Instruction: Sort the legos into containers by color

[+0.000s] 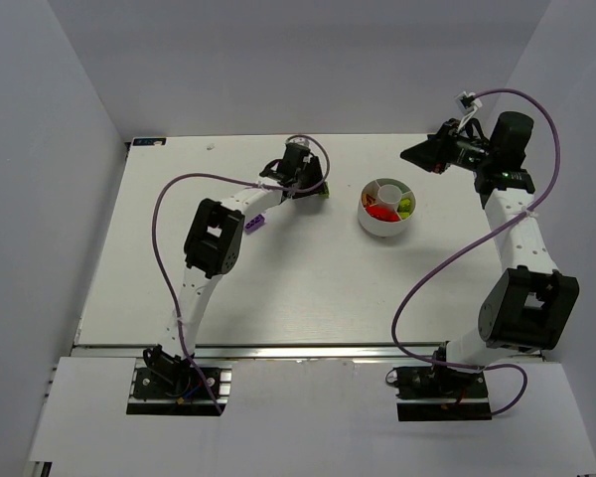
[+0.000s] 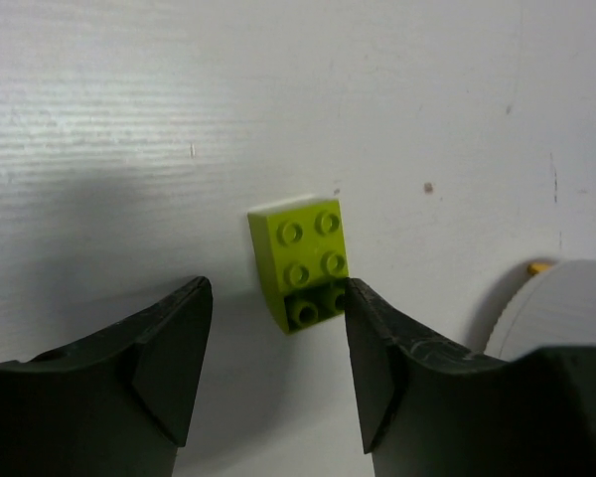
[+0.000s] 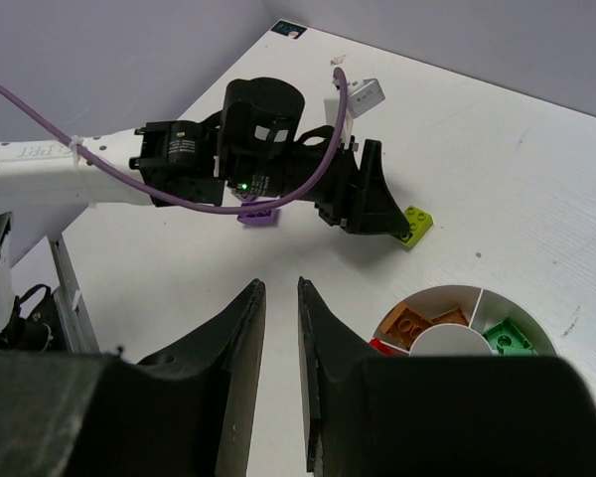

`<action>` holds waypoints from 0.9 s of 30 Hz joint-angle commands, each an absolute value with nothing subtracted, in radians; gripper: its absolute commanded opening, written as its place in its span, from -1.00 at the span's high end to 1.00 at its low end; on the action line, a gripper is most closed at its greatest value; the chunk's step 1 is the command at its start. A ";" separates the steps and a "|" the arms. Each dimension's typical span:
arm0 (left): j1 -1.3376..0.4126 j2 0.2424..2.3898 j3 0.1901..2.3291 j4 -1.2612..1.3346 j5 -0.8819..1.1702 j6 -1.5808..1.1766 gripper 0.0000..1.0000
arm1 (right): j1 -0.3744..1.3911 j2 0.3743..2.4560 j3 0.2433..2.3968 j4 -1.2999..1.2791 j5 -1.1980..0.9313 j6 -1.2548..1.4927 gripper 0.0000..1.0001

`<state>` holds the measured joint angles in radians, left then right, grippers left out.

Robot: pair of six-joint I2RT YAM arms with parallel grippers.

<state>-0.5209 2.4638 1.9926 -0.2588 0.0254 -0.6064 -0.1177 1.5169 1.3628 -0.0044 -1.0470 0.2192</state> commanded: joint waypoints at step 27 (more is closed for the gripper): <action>-0.597 2.565 2.067 -0.402 -0.192 -0.578 0.27 | -0.141 1.473 1.350 0.002 -1.058 0.203 0.49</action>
<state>-0.5915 2.5652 2.1448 -0.2829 -0.1837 -0.6266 -0.1322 1.5047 1.3422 -0.0074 -1.0473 0.2062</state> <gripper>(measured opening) 0.459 0.255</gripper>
